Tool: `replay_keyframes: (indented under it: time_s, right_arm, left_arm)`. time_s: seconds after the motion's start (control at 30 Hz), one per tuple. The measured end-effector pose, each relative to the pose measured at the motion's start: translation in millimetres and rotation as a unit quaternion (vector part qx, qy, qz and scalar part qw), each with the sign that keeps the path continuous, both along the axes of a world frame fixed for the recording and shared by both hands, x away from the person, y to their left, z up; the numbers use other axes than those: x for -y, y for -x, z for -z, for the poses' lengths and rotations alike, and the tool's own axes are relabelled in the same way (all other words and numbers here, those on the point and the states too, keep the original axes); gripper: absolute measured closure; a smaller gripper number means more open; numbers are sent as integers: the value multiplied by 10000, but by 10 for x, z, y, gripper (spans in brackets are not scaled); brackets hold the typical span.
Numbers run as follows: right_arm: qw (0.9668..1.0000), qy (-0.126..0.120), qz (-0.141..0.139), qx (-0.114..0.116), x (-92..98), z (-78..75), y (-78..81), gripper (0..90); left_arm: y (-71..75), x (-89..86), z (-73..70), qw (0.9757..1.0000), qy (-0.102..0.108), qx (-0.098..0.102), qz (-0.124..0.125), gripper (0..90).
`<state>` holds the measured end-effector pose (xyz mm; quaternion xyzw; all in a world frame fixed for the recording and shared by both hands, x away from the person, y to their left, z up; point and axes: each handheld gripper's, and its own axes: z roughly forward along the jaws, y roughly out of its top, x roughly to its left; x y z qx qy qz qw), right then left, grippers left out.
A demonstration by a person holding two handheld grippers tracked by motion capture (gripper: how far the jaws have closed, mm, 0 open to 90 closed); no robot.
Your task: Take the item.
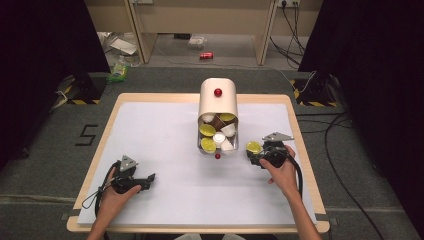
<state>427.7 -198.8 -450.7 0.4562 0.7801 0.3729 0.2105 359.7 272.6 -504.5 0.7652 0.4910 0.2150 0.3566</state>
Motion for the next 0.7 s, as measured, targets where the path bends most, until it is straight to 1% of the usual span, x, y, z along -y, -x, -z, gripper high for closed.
replay_keyframes:
  time_s: [0.17, 0.33, 0.7]
  right_arm:
    - [10000, -22, 46, 42, 44, -34, 59, 196]
    - [10000, -5, 13, 91, 52, -47, 113, 193]
    - [10000, -25, -14, 95, 86, -48, 254, 192]
  left_arm:
    - [0, -1, 0, 10000, 0, 2, 3, 134]
    - [0, 0, 0, 10000, -1, 0, 1, 134]
    - [0, 0, 0, 10000, 2, 0, -1, 134]
